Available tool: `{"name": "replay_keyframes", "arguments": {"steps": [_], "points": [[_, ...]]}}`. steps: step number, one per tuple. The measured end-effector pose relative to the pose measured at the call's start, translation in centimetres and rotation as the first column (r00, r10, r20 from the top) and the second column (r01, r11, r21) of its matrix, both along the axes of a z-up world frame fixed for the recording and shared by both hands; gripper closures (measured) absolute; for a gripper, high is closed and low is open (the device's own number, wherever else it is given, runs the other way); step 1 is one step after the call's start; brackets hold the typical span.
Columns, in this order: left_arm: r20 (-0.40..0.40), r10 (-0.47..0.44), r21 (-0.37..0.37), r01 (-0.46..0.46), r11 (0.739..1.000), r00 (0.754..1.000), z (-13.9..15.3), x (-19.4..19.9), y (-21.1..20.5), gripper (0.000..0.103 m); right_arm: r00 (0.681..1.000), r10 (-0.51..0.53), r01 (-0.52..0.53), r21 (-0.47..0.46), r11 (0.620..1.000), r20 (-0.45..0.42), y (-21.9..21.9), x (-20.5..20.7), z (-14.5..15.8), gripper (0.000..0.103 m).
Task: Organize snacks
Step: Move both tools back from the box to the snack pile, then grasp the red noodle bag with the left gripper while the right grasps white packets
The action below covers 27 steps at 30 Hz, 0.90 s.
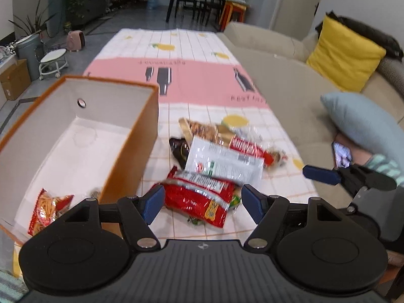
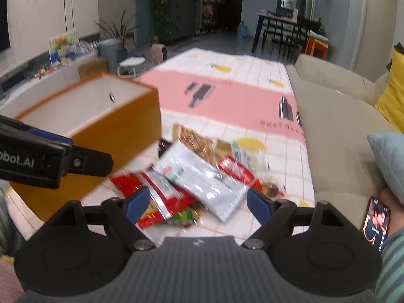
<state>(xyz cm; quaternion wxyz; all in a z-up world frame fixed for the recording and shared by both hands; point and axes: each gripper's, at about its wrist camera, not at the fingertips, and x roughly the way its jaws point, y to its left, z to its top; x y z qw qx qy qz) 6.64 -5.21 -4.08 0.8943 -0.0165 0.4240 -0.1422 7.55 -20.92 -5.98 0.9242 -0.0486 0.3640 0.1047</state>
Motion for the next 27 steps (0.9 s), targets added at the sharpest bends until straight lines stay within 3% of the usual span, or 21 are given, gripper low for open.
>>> {"name": "replay_keyframes", "arguments": {"steps": [6, 11, 19, 27], "points": [[-0.054, -0.002, 0.041, 0.004, 0.999, 0.999, -2.5, 1.2, -0.4, 0.021, 0.999, -0.002, 0.003, 0.013, 1.000, -0.040, -1.3, 0.7, -2.3, 0.023], [-0.155, 0.043, -0.013, -0.046, 0.999, 0.987, -3.7, 2.6, 0.1, 0.022, 0.999, 0.012, -0.015, -0.045, 0.999, -0.051, -0.9, 2.4, -3.8, 0.029], [-0.317, 0.110, -0.093, -0.146, 0.985, 0.942, -6.2, 4.4, 1.0, 0.022, 0.993, 0.105, -0.112, -0.188, 0.976, -0.047, 0.4, 4.7, -6.2, 0.029], [-0.389, 0.117, -0.108, -0.171, 0.979, 0.914, -7.9, 5.5, 0.7, 0.022, 0.973, 0.227, -0.228, -0.253, 0.940, -0.032, 0.4, 7.1, -8.0, 0.025]]}}
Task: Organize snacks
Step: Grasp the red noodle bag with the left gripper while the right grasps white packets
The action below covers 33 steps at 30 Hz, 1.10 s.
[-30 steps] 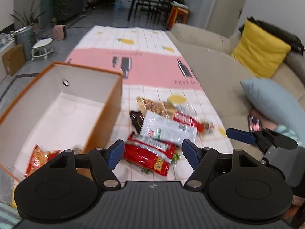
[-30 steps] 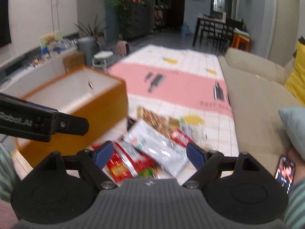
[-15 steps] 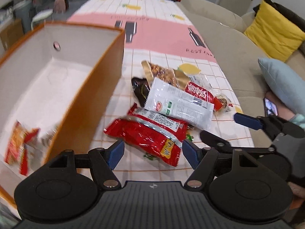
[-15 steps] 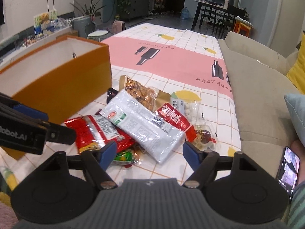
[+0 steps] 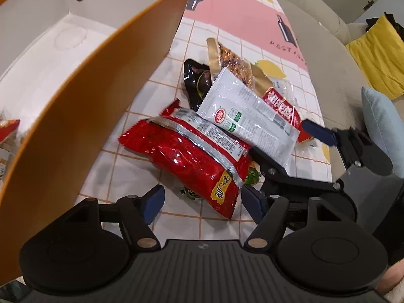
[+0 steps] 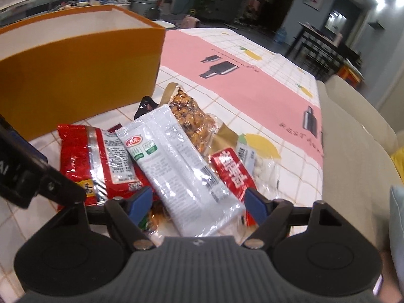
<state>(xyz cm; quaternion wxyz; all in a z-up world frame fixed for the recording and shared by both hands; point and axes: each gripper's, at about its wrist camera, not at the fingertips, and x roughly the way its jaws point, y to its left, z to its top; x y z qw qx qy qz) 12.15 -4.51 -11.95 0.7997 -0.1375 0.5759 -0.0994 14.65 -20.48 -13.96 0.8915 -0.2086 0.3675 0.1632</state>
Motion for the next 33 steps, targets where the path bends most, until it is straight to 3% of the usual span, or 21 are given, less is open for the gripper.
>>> {"name": "replay_keyframes", "arguments": {"steps": [3, 10, 17, 25, 33], "points": [[-0.005, -0.013, -0.002, 0.013, 1.000, 1.000, -0.3, 0.2, -0.2, 0.032, 0.999, 0.032, -0.032, 0.018, 0.999, -0.006, -0.1, 0.6, -0.4, 0.025], [-0.007, -0.037, -0.010, 0.037, 0.999, 0.999, -0.4, 0.3, -0.2, 0.079, 0.998, 0.011, -0.008, 0.058, 0.998, -0.056, 0.2, 0.6, -0.6, 0.040], [0.004, -0.084, 0.023, 0.084, 0.996, 0.996, 0.4, -0.6, 0.0, 0.086, 0.986, -0.066, 0.083, 0.110, 0.990, -0.155, -0.1, -0.1, 0.4, 0.044], [-0.043, -0.175, 0.059, 0.178, 0.982, 0.984, 1.7, -2.5, 0.2, 0.094, 0.934, -0.183, 0.231, 0.131, 0.964, -0.306, -1.4, -1.9, 1.1, 0.045], [-0.117, -0.202, 0.234, 0.225, 0.946, 0.972, 0.6, -3.8, 0.6, 0.092, 0.890, -0.198, 0.285, 0.161, 0.945, -0.410, -1.6, -5.5, 1.3, 0.045]]}}
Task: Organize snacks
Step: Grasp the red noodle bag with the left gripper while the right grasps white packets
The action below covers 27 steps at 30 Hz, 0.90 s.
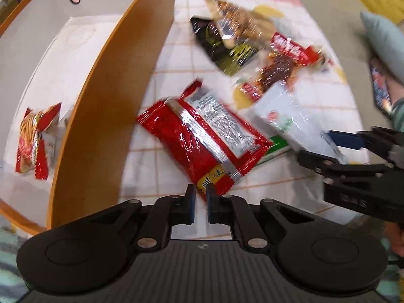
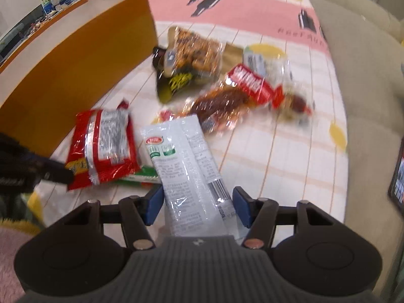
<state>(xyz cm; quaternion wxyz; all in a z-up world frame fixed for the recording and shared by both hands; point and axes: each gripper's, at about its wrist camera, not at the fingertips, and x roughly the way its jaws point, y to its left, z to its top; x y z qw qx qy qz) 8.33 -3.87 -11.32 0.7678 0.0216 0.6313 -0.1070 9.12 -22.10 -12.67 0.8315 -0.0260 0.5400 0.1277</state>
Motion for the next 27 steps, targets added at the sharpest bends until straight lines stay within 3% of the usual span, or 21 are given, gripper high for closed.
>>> {"name": "replay_keyframes", "arguments": {"steps": [2, 4, 5, 6, 7, 11, 16, 24, 27], "points": [[-0.009, 0.025, 0.010, -0.025, 1.000, 1.000, -0.4, 0.1, 0.2, 0.086, 1.000, 0.005, -0.005, -0.006, 1.000, -0.011, 0.2, -0.6, -0.2, 0.045], [0.001, 0.043, -0.009, -0.043, 0.999, 0.999, -0.3, 0.2, 0.3, 0.055, 1.000, 0.008, -0.008, -0.014, 1.000, -0.005, 0.3, -0.7, -0.3, 0.044], [0.014, 0.052, -0.029, -0.052, 0.998, 0.999, 0.0, 0.1, 0.5, 0.044, 1.000, 0.013, -0.013, -0.016, 1.000, 0.003, 0.4, -0.7, -0.2, 0.043], [0.031, 0.067, -0.047, -0.065, 0.997, 0.997, 0.3, 0.1, 0.7, 0.026, 1.000, 0.023, -0.023, -0.020, 1.000, 0.014, 0.5, -0.8, 0.0, 0.037], [0.047, 0.083, -0.060, -0.080, 0.995, 0.995, 0.7, 0.1, 0.8, 0.018, 0.999, 0.035, -0.035, -0.022, 0.999, 0.026, 0.7, -0.9, 0.1, 0.034], [0.046, 0.155, -0.075, -0.152, 0.986, 0.987, 0.6, 0.9, 0.9, 0.014, 0.993, 0.097, -0.095, -0.031, 0.995, 0.072, 1.4, -1.0, 0.3, 0.029], [-0.007, 0.286, -0.121, -0.284, 0.951, 0.958, -0.2, 2.2, 0.9, 0.014, 0.986, 0.108, -0.104, -0.038, 0.994, 0.124, 1.2, 0.0, 0.4, 0.029], [-0.045, 0.423, -0.146, -0.425, 0.894, 0.905, -0.7, 4.0, 0.8, 0.014, 0.998, -0.027, 0.021, 0.102, 0.995, 0.065, -1.1, 1.7, -0.1, 0.030], [-0.047, 0.440, -0.121, -0.443, 0.889, 0.897, -1.2, 4.6, 0.3, 0.014, 0.994, -0.105, 0.102, 0.176, 0.979, 0.007, -2.2, 2.1, -0.6, 0.034]]}}
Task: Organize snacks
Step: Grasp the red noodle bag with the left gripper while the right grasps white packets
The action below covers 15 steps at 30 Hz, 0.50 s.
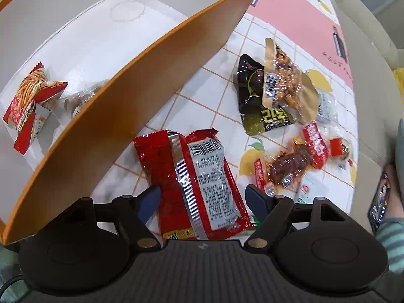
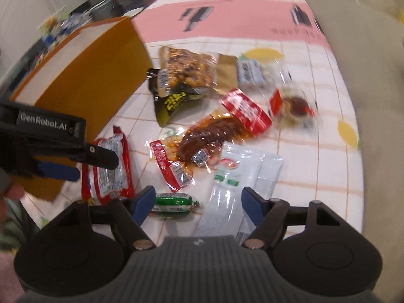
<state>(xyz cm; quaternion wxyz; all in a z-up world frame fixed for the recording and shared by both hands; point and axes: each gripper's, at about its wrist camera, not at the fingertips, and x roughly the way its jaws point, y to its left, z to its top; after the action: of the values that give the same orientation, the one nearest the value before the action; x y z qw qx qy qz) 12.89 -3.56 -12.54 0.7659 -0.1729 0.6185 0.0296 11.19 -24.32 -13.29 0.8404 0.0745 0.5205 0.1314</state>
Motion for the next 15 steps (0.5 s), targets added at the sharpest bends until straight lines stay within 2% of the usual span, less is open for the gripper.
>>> {"name": "replay_keyframes", "arguments": {"steps": [4, 7, 12, 15], "points": [[-0.001, -0.022, 0.058, 0.022, 0.998, 1.000, -0.6, 0.3, -0.7, 0.014, 0.995, -0.093, 0.093, 0.013, 0.996, -0.030, -1.1, 0.1, -0.3, 0.041], [-0.012, -0.030, 0.072, 0.031, 0.997, 0.999, -1.1, 0.2, -0.8, 0.014, 0.990, -0.142, 0.141, -0.035, 0.989, -0.021, -1.4, -0.2, -0.2, 0.040], [0.000, -0.048, 0.087, 0.048, 0.995, 0.999, -1.2, 0.1, -1.2, 0.014, 0.983, -0.176, 0.171, -0.080, 0.982, -0.054, -1.4, 0.2, -1.1, 0.038], [0.008, -0.059, 0.089, 0.058, 0.994, 0.998, -1.3, 0.1, -1.3, 0.016, 0.983, -0.177, 0.172, -0.115, 0.978, -0.040, -0.8, 0.4, -1.2, 0.038]]}}
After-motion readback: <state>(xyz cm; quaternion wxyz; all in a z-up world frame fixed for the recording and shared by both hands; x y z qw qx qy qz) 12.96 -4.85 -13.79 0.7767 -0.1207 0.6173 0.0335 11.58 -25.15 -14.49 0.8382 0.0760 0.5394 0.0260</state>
